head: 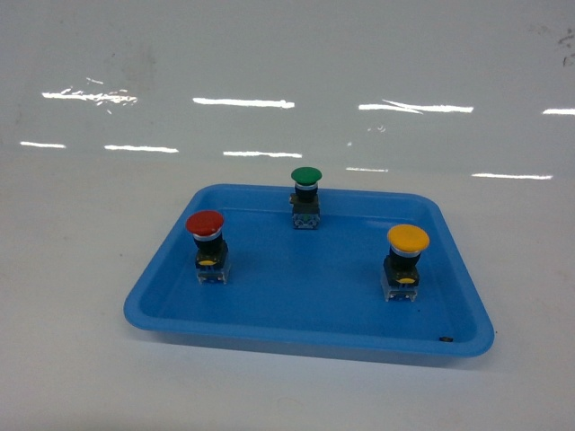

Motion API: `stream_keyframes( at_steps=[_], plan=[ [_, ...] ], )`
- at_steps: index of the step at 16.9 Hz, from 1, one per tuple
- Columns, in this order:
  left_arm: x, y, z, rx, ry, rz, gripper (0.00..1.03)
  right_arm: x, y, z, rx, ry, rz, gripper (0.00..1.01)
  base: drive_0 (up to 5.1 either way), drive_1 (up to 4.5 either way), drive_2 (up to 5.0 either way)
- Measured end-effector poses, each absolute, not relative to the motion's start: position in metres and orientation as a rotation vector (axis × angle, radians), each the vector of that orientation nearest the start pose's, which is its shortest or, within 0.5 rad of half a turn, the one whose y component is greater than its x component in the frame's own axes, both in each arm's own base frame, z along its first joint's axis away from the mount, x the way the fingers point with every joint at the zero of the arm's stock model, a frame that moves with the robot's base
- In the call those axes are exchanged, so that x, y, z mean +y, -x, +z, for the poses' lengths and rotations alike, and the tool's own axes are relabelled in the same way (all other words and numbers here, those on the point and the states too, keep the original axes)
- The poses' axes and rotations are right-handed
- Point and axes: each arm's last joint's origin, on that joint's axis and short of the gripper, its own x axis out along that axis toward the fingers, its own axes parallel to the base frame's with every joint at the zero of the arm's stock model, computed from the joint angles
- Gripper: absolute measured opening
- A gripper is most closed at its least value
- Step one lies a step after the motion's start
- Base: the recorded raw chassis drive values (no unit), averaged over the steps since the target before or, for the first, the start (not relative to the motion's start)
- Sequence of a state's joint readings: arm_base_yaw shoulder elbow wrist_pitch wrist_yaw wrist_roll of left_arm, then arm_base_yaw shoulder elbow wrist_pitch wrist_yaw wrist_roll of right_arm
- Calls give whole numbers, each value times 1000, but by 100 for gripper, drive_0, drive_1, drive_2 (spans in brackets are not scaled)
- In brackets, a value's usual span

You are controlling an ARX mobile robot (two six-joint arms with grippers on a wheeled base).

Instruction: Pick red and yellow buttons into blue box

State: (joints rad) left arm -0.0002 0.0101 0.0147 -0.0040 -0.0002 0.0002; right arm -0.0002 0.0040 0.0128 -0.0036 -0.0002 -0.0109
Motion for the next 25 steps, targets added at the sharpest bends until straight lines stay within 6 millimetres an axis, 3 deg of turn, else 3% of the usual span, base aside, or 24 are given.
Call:
stream_keyframes(
  at_steps=[12,15,18,21,25],
  plan=[
    [0,-97,167,-1,0,0,98,-1,-98,169,-22,11,8,98,0,0,0],
    [0,-97,167,-1,0,0,98,-17,-117,189,-77,36,21,98,0,0,0],
    [0,-97,167,-1,0,0,98,-21,-146,222,-142,94,133,98,0,0,0],
    [0,-97,167,-1,0,0,98,-17,-172,218,-31,93,229,98,0,0,0],
    [0,-97,167,-1,0,0,98,-7,-184,227,7,98,330,98,0,0,0]
  ],
)
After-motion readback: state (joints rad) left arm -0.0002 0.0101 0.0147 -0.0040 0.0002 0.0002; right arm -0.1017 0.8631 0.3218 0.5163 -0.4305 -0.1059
